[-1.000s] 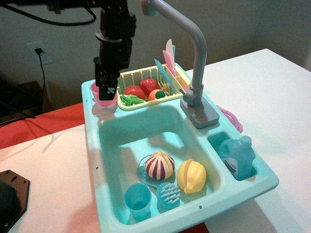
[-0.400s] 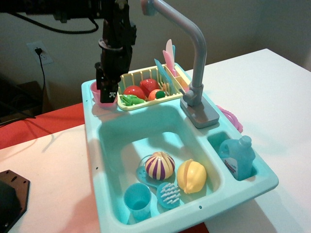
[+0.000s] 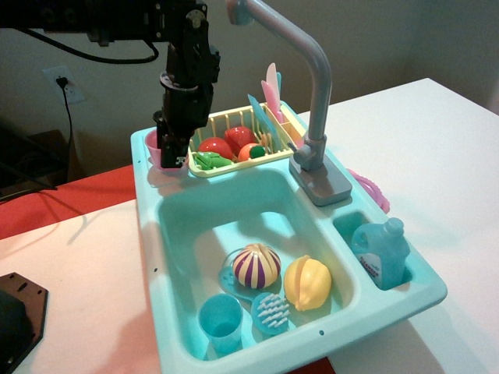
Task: Put cup from counter to sink
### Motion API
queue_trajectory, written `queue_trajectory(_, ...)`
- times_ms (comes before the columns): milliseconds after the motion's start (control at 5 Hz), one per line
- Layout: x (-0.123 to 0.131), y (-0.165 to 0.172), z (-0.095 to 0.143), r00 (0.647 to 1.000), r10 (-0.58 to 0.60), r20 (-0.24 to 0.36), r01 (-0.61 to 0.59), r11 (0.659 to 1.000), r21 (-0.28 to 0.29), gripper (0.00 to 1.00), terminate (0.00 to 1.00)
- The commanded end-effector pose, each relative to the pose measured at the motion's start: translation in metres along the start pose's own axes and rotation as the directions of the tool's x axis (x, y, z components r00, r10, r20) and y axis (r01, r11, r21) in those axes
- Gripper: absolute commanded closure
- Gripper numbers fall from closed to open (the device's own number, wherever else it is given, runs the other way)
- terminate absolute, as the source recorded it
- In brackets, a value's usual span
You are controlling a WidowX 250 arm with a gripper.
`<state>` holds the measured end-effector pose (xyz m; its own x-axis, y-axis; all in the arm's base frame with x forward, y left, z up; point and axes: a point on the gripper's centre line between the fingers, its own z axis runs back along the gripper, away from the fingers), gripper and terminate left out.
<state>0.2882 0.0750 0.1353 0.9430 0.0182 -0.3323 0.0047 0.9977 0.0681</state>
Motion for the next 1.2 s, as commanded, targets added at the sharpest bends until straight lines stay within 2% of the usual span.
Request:
queue_trajectory(0, -0.009, 0.002, 0.020, 0.997, 0.021, 0.076, -0.022, 1.000, 0.014, 1.00, 0.00)
queue_trajectory(200, -0.008, 0.002, 0.023, 0.997, 0.021, 0.081, -0.022, 1.000, 0.010, 1.00, 0.00)
queue_trajectory(400, -0.002, 0.001, 0.043, 0.993, 0.017, 0.115, -0.020, 1.000, 0.019, 1.00, 0.00)
queue_trajectory(600, 0.007, -0.005, 0.077, 0.985, 0.005, 0.175, -0.009, 1.000, 0.025, 1.00, 0.00)
queue_trajectory(800, 0.017, -0.015, 0.089, 0.981, -0.005, 0.193, 0.005, 1.000, 0.000, 1.00, 0.00)
queue_trajectory(1000, 0.031, -0.037, 0.083, 0.983, -0.039, 0.179, 0.045, 0.998, -0.031, 1.00, 0.00)
